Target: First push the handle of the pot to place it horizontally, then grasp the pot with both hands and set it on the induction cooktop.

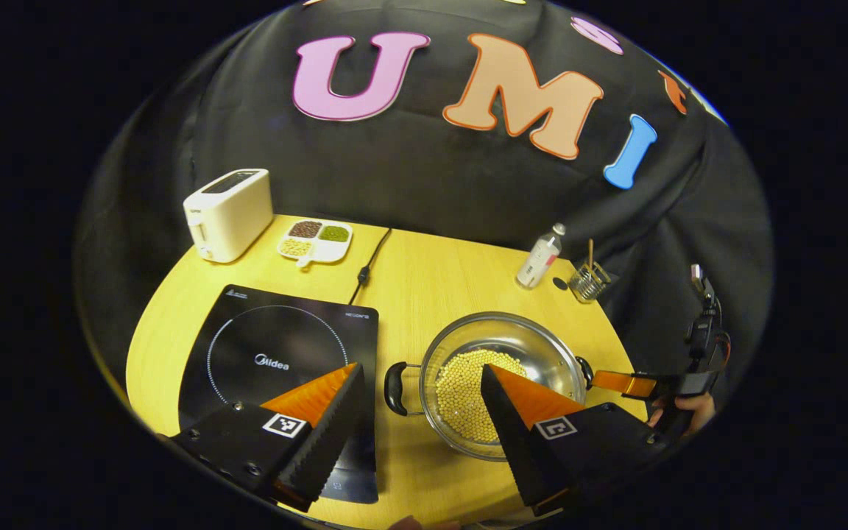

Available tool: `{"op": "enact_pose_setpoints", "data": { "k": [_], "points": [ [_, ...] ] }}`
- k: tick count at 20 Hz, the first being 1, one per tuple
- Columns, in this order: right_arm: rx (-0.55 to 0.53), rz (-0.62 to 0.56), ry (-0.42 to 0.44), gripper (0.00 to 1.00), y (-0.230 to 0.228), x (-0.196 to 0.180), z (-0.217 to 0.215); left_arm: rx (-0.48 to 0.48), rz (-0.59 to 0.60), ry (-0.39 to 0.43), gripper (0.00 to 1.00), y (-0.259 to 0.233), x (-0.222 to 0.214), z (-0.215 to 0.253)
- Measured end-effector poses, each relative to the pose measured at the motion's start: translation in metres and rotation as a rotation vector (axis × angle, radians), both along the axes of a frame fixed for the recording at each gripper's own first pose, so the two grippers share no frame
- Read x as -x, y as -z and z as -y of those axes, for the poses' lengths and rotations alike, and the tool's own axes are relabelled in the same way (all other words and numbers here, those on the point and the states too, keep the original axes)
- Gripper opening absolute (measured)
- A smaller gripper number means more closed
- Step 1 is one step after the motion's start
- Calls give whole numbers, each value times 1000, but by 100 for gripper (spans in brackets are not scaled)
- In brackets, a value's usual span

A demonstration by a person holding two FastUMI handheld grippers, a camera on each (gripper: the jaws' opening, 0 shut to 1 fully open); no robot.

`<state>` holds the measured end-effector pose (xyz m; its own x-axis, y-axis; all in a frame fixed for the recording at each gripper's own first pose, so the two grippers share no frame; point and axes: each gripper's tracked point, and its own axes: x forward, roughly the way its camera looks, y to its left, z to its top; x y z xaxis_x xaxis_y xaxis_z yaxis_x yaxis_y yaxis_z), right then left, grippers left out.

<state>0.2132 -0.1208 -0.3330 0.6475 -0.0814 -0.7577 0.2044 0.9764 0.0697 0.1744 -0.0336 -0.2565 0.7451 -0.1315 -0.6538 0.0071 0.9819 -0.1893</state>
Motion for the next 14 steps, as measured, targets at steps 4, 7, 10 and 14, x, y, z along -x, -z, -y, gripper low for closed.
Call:
{"op": "enact_pose_setpoints", "data": {
  "k": [4,7,10,14],
  "points": [
    [27,-24,39,74,-2,16,-5,23,-60,40,97,21,-5,0],
    [49,-21,43,73,-6,28,-5,26,-97,63,97,38,-5,-2],
    [79,-22,23,87,-5,27,1,-4,-122,61,97,54,-10,-4],
    [57,-49,-51,87,13,8,-2,-46,-189,45,97,86,-13,3]
  ]
}}
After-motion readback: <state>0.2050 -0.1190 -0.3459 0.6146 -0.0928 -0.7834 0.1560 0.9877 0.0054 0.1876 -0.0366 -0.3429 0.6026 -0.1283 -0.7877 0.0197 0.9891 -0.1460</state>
